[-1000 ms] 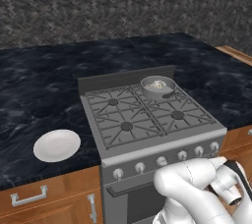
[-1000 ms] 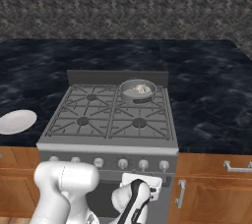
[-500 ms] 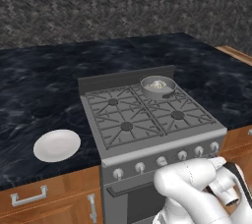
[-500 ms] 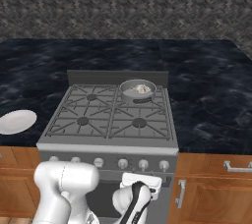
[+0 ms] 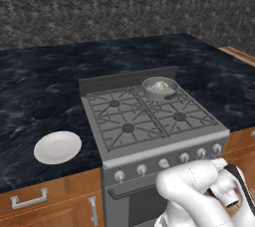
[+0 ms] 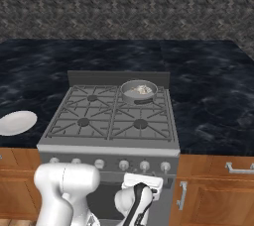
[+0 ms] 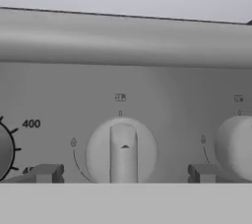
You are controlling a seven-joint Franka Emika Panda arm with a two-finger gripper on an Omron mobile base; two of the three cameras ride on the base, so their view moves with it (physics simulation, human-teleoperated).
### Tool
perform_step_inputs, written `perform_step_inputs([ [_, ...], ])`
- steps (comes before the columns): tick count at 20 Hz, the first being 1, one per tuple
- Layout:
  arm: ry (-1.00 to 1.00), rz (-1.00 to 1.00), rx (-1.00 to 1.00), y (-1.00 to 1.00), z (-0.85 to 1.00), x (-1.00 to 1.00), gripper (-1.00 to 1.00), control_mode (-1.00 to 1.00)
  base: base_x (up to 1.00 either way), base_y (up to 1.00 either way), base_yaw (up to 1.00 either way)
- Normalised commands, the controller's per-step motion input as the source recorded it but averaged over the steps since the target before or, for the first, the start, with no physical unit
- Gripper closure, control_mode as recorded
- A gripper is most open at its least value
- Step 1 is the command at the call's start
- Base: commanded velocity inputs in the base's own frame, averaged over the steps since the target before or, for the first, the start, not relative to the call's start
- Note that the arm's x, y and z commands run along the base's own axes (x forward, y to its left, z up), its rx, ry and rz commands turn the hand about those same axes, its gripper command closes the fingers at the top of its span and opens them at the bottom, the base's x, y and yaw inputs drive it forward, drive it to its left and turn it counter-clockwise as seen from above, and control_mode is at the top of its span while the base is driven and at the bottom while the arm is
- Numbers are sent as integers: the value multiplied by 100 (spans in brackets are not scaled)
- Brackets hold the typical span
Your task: Retrieve the frozen meat and place it in the pot on a burner. Then turn the burner on.
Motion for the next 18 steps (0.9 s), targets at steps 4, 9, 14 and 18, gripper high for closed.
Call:
perform_step_inputs([
  [4, 2, 0, 0, 0, 0, 25, -100, -100, 0, 0, 0],
  [9, 0, 0, 0, 0, 0, 9, -100, -100, 0, 0, 0],
  [14, 0, 0, 0, 0, 0, 0, 100, -100, 0, 0, 0],
  [18, 0, 0, 0, 0, 0, 0, 100, -100, 0, 0, 0],
])
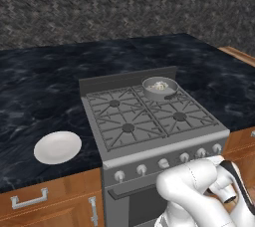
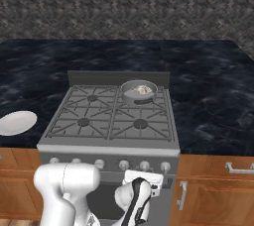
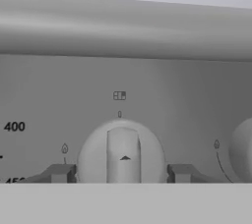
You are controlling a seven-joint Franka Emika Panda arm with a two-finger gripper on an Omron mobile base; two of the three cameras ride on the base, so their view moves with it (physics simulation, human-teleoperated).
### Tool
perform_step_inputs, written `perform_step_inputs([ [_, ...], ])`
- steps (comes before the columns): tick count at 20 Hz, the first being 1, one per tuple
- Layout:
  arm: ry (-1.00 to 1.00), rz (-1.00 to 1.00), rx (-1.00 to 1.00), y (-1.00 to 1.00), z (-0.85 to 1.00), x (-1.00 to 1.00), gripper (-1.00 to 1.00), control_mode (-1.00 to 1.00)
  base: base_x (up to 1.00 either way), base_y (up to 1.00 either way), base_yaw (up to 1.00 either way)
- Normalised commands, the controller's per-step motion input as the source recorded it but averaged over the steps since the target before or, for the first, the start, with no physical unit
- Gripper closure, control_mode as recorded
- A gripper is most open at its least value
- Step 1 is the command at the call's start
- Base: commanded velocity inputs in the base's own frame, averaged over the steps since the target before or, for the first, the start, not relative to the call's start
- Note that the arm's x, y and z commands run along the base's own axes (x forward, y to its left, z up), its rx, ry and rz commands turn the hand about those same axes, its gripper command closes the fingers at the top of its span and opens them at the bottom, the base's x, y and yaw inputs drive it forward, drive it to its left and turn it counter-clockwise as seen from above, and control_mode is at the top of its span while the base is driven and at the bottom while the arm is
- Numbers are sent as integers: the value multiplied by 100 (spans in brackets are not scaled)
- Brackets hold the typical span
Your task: Retrieve the frozen meat and place it in the pot on a burner. Then turn the burner on.
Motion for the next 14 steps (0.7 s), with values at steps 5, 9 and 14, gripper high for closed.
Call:
perform_step_inputs([
  [5, 0, 0, 0, 0, 0, 0, 100, -100, 0, 0, 0],
  [9, 3, 1, -9, 1, 0, 0, 100, -100, 0, 0, 0],
  [14, 4, 12, -22, 0, 0, 0, 100, -100, 0, 0, 0],
])
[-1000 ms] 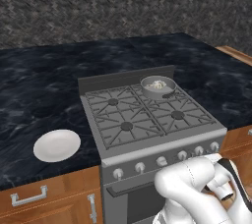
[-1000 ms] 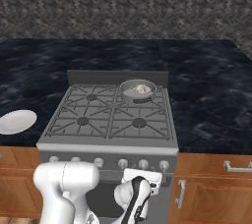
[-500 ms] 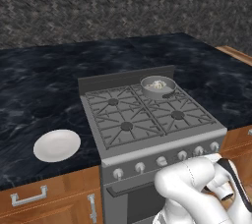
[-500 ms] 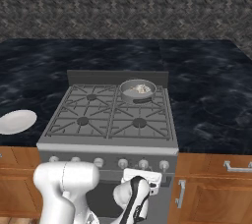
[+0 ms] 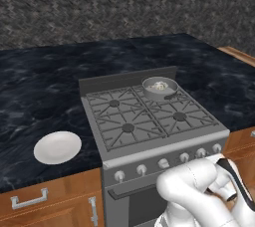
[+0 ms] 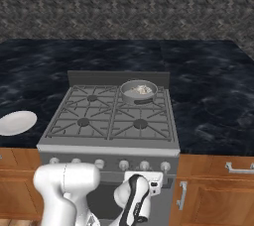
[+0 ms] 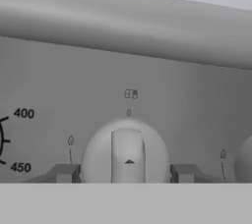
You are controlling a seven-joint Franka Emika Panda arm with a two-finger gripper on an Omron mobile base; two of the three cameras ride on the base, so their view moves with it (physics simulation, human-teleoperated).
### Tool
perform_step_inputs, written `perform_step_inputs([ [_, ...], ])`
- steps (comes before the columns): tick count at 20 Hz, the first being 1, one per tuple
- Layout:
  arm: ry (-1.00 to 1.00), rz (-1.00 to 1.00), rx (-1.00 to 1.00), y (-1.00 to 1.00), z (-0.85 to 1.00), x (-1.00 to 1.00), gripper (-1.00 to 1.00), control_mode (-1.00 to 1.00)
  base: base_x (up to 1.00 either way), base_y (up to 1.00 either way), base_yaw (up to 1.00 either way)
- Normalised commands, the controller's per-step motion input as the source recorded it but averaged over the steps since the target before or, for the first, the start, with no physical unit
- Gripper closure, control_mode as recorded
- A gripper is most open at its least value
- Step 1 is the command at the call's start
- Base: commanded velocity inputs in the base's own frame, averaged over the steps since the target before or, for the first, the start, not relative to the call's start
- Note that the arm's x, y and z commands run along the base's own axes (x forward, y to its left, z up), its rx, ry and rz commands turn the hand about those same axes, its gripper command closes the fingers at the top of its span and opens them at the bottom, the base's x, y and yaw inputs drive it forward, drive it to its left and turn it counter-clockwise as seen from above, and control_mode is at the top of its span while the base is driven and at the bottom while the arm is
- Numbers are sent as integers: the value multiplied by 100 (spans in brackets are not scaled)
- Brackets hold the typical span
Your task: Retrieve the frozen meat and place it in the pot on a burner. Then turn the burner on.
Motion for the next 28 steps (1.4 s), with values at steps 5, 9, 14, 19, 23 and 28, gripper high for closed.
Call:
perform_step_inputs([
  [5, 4, 13, -16, 0, 0, 0, 100, -100, 0, 0, 0],
  [9, 0, 10, -19, 0, -13, 1, 100, -100, 0, 0, 0],
  [14, -6, 7, -34, 0, -27, 0, 100, -100, 0, 0, 0],
  [19, -11, 4, -37, 0, -43, 0, 100, -100, 0, 0, 0],
  [23, -5, 0, -37, 0, -36, 0, 100, -100, 0, 0, 0],
  [28, 0, 0, -26, 0, -18, 0, 100, -100, 0, 0, 0],
])
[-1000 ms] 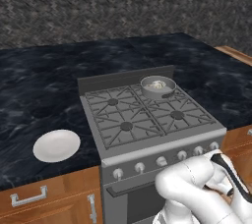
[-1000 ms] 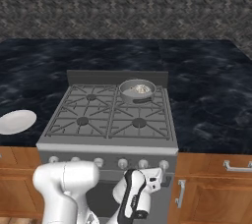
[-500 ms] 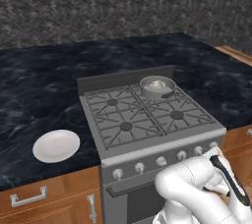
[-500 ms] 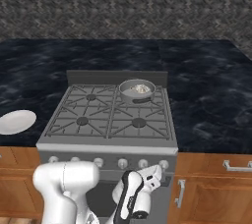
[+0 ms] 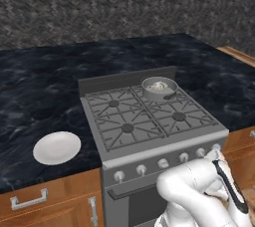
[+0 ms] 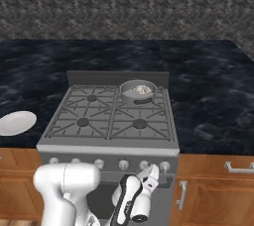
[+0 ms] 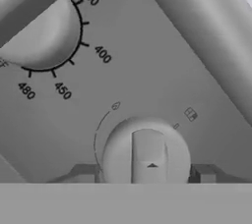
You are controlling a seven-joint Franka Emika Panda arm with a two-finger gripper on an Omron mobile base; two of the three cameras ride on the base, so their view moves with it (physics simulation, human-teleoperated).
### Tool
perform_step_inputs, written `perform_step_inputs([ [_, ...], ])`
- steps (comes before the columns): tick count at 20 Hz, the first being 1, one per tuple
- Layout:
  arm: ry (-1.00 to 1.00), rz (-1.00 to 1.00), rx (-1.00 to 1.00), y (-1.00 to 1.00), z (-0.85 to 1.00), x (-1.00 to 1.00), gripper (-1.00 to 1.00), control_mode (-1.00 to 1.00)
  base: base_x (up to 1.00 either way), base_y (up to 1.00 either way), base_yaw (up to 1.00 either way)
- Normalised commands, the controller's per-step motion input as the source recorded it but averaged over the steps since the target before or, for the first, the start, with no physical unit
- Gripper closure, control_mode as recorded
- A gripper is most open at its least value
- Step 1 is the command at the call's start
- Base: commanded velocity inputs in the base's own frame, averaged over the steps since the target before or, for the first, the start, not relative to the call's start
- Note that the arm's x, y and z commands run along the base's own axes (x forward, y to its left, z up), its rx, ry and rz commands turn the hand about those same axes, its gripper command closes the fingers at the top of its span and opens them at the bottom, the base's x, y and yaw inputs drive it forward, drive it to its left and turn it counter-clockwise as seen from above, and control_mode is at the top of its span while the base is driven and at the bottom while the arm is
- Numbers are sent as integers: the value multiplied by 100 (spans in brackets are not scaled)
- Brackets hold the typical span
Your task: Retrieve the frozen meat and place it in the pot on a burner. Then turn the burner on.
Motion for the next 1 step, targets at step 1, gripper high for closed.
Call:
perform_step_inputs([
  [1, 0, 0, -20, 0, -3, 0, 100, -100, 0, 0, 0],
])
